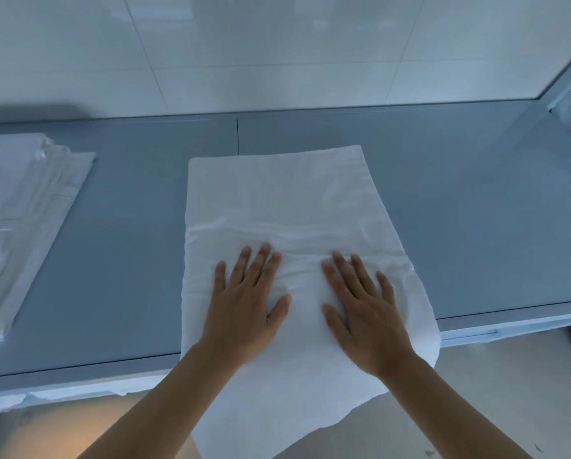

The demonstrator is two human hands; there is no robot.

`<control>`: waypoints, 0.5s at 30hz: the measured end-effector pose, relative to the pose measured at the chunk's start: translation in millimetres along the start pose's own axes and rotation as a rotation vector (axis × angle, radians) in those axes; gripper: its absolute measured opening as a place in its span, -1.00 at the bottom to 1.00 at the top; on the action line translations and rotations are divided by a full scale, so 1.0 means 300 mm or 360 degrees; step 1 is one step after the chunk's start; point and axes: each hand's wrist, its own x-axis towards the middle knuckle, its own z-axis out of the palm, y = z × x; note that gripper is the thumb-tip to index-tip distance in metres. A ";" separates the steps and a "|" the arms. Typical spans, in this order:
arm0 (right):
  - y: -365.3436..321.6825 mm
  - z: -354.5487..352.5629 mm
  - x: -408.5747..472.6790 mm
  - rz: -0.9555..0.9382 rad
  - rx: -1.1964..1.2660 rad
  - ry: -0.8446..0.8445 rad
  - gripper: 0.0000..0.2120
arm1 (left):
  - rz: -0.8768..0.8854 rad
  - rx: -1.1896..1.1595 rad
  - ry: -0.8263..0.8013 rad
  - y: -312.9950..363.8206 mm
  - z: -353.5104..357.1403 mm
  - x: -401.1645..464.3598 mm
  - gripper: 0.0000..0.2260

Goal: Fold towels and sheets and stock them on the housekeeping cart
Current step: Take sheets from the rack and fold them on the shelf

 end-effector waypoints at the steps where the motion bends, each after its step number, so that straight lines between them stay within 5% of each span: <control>1: -0.015 0.002 -0.028 -0.0009 0.0007 0.0002 -0.35 | 0.0006 0.0003 -0.0014 -0.003 -0.001 -0.028 -0.36; 8: -0.080 0.009 -0.199 -0.0116 0.0153 0.0060 -0.34 | 0.0034 -0.0045 -0.0074 -0.009 -0.009 -0.238 -0.33; 15: -0.034 -0.053 0.084 -0.0289 0.0139 -0.0192 -0.31 | 0.0047 0.0028 -0.0139 -0.119 -0.078 -0.114 -0.33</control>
